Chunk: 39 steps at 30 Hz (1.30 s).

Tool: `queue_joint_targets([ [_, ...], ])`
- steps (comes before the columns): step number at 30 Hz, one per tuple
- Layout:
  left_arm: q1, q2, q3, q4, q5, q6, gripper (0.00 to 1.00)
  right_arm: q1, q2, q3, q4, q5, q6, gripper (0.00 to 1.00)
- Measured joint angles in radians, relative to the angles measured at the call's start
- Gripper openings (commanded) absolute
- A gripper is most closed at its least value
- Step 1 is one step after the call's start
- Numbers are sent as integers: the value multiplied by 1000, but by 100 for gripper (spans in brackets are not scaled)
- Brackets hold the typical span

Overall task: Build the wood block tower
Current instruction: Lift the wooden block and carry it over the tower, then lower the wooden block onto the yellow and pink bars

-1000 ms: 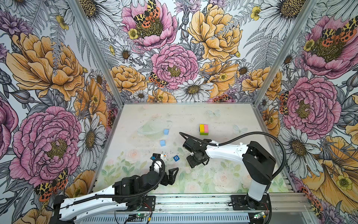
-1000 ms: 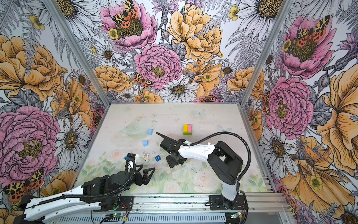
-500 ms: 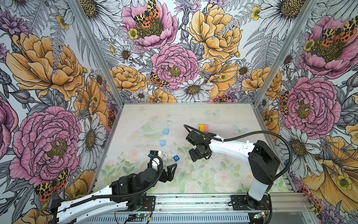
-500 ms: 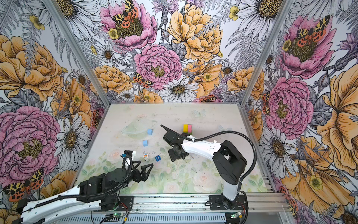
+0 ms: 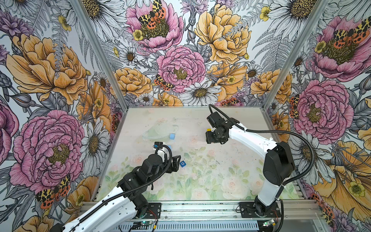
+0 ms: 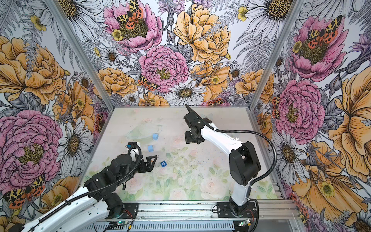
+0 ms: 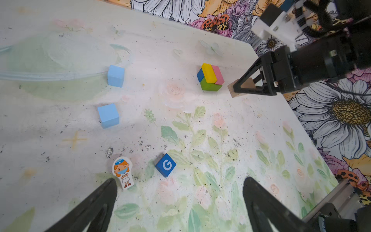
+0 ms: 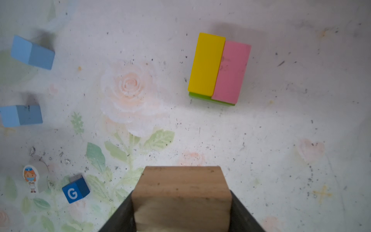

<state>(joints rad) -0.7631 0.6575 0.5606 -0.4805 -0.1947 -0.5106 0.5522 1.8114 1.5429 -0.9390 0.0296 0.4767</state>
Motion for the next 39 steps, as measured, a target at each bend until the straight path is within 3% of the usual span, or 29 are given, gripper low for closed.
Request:
queue_joint_targets([
  [7, 42, 164, 86, 69, 84, 78, 99, -72, 163, 166, -24, 1, 4, 49],
  [16, 103, 276, 109, 137, 154, 126, 99, -106, 301, 332, -77, -4, 3, 49],
  [25, 150, 305, 116, 150, 197, 145, 99, -113, 346, 431, -110, -9, 3, 49],
  [39, 158, 297, 116, 172, 212, 145, 99, -115, 361, 439, -146, -9, 4, 49],
])
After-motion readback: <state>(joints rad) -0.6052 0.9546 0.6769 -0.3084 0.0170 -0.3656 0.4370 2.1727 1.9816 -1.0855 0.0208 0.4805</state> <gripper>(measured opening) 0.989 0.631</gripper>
